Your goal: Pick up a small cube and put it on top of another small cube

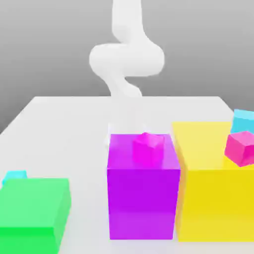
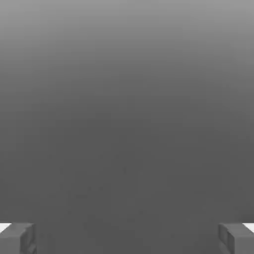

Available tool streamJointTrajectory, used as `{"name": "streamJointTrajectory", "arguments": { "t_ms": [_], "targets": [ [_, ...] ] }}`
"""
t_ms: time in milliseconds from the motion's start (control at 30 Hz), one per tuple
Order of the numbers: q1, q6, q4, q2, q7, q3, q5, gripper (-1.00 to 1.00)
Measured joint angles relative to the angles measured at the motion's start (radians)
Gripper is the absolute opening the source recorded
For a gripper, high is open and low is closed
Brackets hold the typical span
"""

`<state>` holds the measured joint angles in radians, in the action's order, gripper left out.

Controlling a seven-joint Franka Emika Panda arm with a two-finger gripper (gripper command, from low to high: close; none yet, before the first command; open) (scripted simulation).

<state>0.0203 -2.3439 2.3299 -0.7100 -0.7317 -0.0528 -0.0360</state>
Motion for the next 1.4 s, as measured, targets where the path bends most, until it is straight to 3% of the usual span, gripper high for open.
{"name": "streamJointTrajectory", "arguments": {
  "t_ms": [333, 467, 600, 733, 933, 967, 1200, 1400],
  "targets": [
    [0.082, -0.177, 0.121, 0.354, 0.330, -0.265, -0.071, 0.00],
    [0.113, -0.249, 0.169, 0.498, 0.502, -0.380, -0.041, 0.00],
    [0.182, -0.321, 0.217, 0.654, 0.718, -0.463, 0.051, 0.00],
    [0.285, -0.386, 0.262, 0.819, 0.974, -0.466, 0.199, 0.00],
    [0.471, -0.526, 0.240, 1.045, 1.208, -0.275, 0.435, 0.00],
    [0.499, -0.548, 0.233, 1.075, 1.230, -0.241, 0.464, -1.00],
    [0.505, -0.550, 0.232, 1.080, 1.234, -0.234, 0.467, -1.00],
    [0.412, -0.425, 0.261, 0.894, 1.067, -0.383, 0.239, -1.00]
  ]
}}
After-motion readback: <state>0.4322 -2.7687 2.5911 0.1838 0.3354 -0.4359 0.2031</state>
